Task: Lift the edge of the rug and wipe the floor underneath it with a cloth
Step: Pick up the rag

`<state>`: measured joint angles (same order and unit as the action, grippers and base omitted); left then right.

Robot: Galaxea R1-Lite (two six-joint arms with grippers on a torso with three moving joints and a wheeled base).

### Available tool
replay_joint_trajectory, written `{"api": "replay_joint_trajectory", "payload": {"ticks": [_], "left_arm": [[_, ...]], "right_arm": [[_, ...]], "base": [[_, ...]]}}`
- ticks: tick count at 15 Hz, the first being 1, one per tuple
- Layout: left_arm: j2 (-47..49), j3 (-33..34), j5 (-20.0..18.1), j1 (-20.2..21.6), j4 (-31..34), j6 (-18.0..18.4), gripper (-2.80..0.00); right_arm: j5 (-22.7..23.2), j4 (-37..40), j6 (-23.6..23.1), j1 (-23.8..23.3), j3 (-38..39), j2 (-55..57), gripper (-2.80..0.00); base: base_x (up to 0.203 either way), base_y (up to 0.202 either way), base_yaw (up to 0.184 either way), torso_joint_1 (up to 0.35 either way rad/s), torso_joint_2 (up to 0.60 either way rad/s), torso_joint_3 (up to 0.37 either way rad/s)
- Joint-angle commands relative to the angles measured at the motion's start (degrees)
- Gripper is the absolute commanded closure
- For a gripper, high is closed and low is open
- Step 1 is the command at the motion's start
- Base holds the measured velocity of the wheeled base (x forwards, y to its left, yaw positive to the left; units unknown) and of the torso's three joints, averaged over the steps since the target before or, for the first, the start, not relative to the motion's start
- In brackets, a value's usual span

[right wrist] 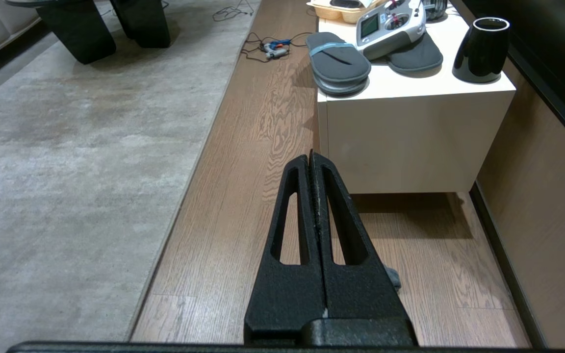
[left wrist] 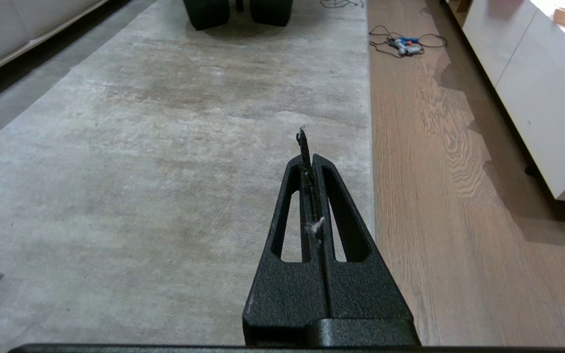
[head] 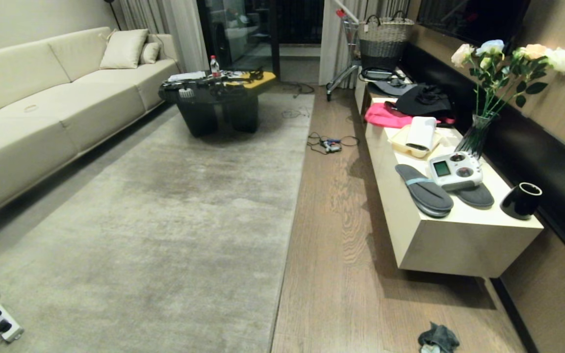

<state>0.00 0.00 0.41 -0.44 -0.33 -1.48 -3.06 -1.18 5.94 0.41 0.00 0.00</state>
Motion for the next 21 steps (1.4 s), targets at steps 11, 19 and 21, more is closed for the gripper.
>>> {"api": "replay_joint_trajectory", "payload": {"ticks": [11, 19, 21], "left_arm": [[0.0, 0.0, 0.0, 0.0, 0.0, -0.3, 0.0], [0.1, 0.0, 0.0, 0.0, 0.0, -0.2, 0.0], [0.1, 0.0, 0.0, 0.0, -0.1, -0.2, 0.0]], "right_arm": [[0.0, 0.0, 0.0, 0.0, 0.0, 0.1, 0.0], [0.0, 0.0, 0.0, 0.0, 0.0, 0.0, 0.0], [0.0, 0.0, 0.0, 0.0, 0.0, 0.0, 0.0]], "base": [[0.0, 0.0, 0.0, 0.0, 0.0, 0.0], [0.0, 0.0, 0.0, 0.0, 0.0, 0.0], [0.0, 0.0, 0.0, 0.0, 0.0, 0.0]]}}
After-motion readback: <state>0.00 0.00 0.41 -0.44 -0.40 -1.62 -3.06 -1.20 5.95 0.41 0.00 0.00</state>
